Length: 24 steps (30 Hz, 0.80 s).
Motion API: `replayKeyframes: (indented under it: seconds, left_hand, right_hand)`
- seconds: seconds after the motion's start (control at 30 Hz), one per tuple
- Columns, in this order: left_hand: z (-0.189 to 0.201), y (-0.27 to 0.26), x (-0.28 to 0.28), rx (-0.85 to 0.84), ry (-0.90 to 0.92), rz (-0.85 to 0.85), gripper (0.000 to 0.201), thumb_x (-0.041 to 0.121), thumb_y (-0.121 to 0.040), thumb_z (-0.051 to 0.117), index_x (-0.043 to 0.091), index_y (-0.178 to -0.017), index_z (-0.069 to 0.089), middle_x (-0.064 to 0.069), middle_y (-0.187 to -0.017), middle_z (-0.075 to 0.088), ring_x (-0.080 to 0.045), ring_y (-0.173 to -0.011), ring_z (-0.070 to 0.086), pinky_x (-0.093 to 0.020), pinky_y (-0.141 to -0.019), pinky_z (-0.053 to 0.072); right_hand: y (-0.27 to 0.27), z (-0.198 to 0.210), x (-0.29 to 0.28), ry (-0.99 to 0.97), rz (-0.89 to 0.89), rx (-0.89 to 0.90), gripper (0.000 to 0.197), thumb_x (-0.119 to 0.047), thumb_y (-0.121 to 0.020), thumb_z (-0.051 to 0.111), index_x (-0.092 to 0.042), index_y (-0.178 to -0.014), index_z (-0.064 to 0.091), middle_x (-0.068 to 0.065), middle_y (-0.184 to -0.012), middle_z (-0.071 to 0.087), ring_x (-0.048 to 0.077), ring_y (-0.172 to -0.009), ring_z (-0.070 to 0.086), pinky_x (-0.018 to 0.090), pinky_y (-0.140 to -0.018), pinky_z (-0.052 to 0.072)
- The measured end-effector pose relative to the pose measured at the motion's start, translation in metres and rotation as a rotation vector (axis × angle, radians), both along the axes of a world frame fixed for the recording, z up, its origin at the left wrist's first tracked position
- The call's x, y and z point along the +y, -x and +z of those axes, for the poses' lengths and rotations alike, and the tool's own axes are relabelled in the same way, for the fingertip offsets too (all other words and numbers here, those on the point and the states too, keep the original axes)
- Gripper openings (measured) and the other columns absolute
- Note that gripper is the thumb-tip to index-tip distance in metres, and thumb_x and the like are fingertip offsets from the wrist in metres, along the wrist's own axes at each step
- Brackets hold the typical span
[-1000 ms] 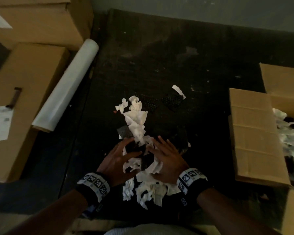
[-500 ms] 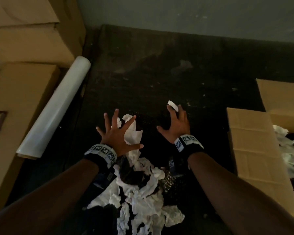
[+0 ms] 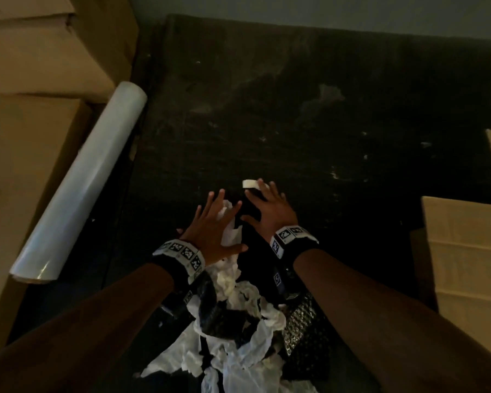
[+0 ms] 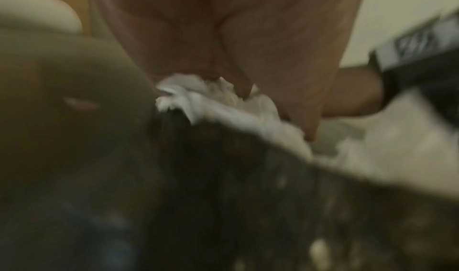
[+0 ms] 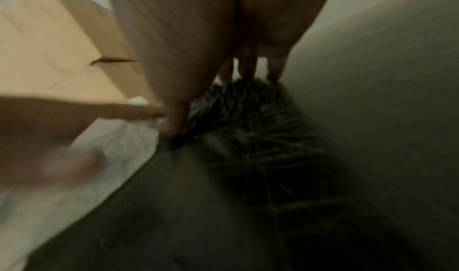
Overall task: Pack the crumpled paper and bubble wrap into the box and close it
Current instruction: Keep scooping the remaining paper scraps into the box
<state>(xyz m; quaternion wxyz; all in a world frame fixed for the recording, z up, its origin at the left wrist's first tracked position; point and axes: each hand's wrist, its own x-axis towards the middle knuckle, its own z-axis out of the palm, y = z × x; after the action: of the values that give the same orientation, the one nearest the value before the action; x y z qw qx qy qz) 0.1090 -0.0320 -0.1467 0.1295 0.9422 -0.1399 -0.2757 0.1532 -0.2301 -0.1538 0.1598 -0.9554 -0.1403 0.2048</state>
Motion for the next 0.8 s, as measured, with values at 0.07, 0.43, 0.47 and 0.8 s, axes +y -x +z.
replayKeyframes:
  seconds: [0.07, 0.43, 0.47, 0.8]
  left_hand:
    - [0.002, 0.006, 0.01, 0.015, 0.026, 0.0, 0.107, 0.089, -0.075, 0.05, 0.051, -0.155, -0.011, 0.005, -0.165, -0.028, -0.024, -0.151, -0.028, -0.059, -0.122, -0.003]
    - [-0.019, 0.029, 0.04, -0.149, 0.25, 0.004, 0.058, 0.013, -0.097, 0.063, 0.035, -0.148, 0.048, 0.013, -0.165, 0.024, -0.011, -0.149, 0.03, -0.043, -0.114, 0.042]
    - [-0.018, 0.03, 0.04, -0.175, 0.24, 0.006, 0.06, 0.01, -0.095, 0.064, 0.035, -0.147, 0.049, 0.013, -0.163, 0.028, -0.012, -0.148, 0.034, -0.042, -0.114, 0.042]
    - [0.054, 0.073, 0.037, -0.564, 0.541, 0.172, 0.049, 0.004, -0.09, 0.069, 0.025, -0.134, 0.066, 0.007, -0.148, 0.054, -0.009, -0.132, 0.055, -0.035, -0.111, 0.046]
  right_hand:
    - [0.002, 0.002, -0.001, -0.058, -0.014, -0.017, 0.048, -0.037, -0.101, 0.049, -0.031, -0.149, 0.042, -0.008, -0.165, 0.016, 0.022, -0.152, 0.008, 0.05, -0.116, 0.031]
    - [-0.005, 0.013, -0.005, 0.051, -0.003, -0.051, 0.041, -0.018, -0.101, 0.047, -0.028, -0.141, 0.053, -0.004, -0.155, 0.041, 0.022, -0.134, 0.049, 0.04, -0.107, 0.045]
    - [-0.004, 0.019, -0.006, 0.036, -0.017, -0.077, 0.04, -0.019, -0.101, 0.047, -0.028, -0.14, 0.055, -0.004, -0.153, 0.044, 0.022, -0.131, 0.052, 0.039, -0.105, 0.046]
    - [0.099, 0.1, -0.013, -0.297, -0.105, -0.366, 0.037, -0.017, -0.091, 0.064, -0.025, -0.128, 0.066, -0.004, -0.139, 0.06, 0.007, -0.124, 0.057, 0.032, -0.106, 0.047]
